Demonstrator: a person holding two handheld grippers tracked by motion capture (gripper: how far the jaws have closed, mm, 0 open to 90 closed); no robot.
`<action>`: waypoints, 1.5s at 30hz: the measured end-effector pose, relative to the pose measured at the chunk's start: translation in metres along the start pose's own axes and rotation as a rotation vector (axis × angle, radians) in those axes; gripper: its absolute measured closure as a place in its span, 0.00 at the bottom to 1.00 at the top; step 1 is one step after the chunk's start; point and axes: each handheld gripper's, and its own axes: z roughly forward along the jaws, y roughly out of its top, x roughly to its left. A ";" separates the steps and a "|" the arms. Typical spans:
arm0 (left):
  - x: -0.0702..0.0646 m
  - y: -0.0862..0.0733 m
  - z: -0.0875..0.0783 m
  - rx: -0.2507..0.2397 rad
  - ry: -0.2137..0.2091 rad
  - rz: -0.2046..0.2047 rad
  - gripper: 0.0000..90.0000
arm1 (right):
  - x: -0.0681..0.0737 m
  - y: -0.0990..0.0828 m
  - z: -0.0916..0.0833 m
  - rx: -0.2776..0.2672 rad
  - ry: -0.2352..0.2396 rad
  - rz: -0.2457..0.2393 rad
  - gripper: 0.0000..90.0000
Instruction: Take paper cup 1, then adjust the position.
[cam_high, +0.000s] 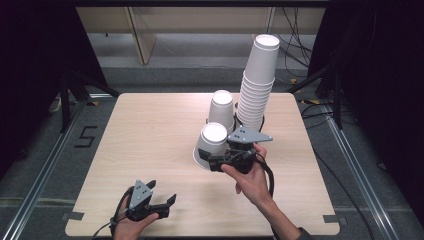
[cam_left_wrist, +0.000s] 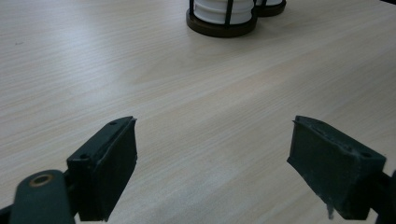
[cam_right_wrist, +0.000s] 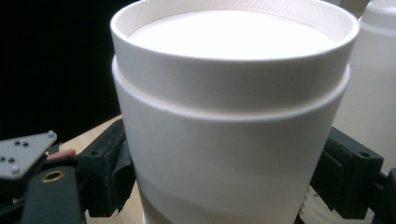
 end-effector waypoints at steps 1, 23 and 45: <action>0.000 0.000 0.000 -0.002 -0.002 -0.001 0.16 | 0.000 -0.003 0.000 0.012 -0.001 0.004 0.21; -0.002 0.002 -0.001 -0.034 -0.026 -0.003 0.16 | 0.009 -0.033 0.008 0.073 0.053 0.024 0.21; -0.006 0.004 -0.007 -0.101 -0.112 -0.036 0.16 | 0.012 -0.046 0.015 0.095 0.078 0.012 0.21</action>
